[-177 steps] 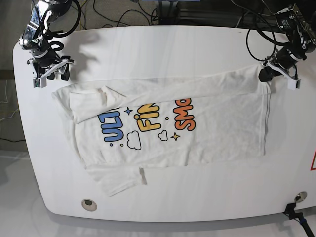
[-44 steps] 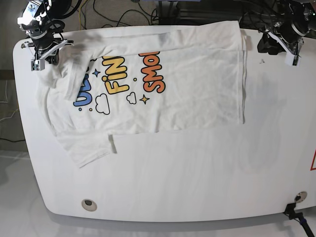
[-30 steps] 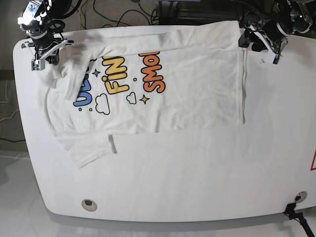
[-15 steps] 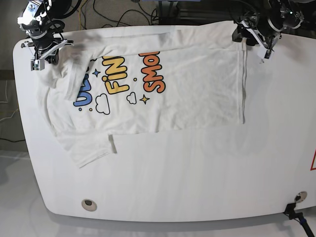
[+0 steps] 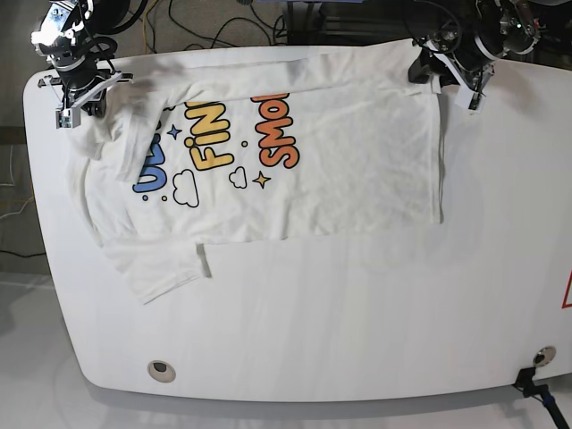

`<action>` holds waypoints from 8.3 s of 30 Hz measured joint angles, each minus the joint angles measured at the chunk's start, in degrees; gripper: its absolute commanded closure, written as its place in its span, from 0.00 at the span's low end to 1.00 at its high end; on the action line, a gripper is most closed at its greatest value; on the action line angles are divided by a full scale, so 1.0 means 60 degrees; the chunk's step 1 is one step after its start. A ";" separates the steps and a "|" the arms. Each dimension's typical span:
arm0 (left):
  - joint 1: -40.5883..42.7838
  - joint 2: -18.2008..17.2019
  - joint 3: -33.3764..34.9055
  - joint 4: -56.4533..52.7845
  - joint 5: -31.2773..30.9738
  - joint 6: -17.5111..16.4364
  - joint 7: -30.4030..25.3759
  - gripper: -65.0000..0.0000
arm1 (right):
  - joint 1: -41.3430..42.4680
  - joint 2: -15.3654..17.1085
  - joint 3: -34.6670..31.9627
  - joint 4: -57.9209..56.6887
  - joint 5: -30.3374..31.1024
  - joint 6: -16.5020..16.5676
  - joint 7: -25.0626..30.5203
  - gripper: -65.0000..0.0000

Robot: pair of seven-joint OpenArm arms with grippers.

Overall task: Fold the T-shirt properly
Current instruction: 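Grasp the shirt's shoulder edge with the left gripper, then pull the shirt's shoulders with both grippers to straighten it, then open both grippers and release the shirt's shoulder edges, then move both grippers over the shirt's body below the printed lettering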

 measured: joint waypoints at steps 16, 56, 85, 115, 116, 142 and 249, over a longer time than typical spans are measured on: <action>-0.0015 0.0000 -0.0058 -0.0033 0.0069 0.0007 0.0117 1.00 | 0.0000 -0.0004 0.0000 0.0000 0.0000 0.0007 0.0000 0.97; -0.0980 -0.2229 -0.0827 -0.0317 0.0769 0.0109 0.0911 1.00 | -0.0718 -0.1555 -0.0430 -0.0047 0.0113 0.0004 0.0015 0.97; -0.0623 -0.2820 -0.1107 -0.0317 0.0867 0.0113 0.0907 0.74 | -0.0663 -0.2339 -0.0368 0.0204 -0.1545 0.0073 0.0543 0.25; -0.0463 -0.2594 -0.2127 0.0357 0.0896 0.0113 0.0929 0.74 | -0.0637 -0.1800 -0.0379 0.0856 -0.1679 0.0080 0.0000 0.24; -0.0594 -0.2583 -0.2157 0.0364 0.0903 0.0117 0.0943 0.74 | -0.0641 -0.1800 -0.0379 0.0856 -0.1621 0.0076 0.0004 0.24; -0.2229 -0.2761 -0.2776 0.0867 0.0867 0.0113 0.0903 0.74 | -0.0688 -0.1778 -0.0375 0.1457 -0.1683 0.0106 0.0047 0.24; -0.5931 -0.1861 -0.0393 -0.1104 0.4375 0.0084 -0.0033 0.43 | 0.5395 -0.0401 -0.0911 -0.2222 -0.1927 0.1683 -0.0539 0.36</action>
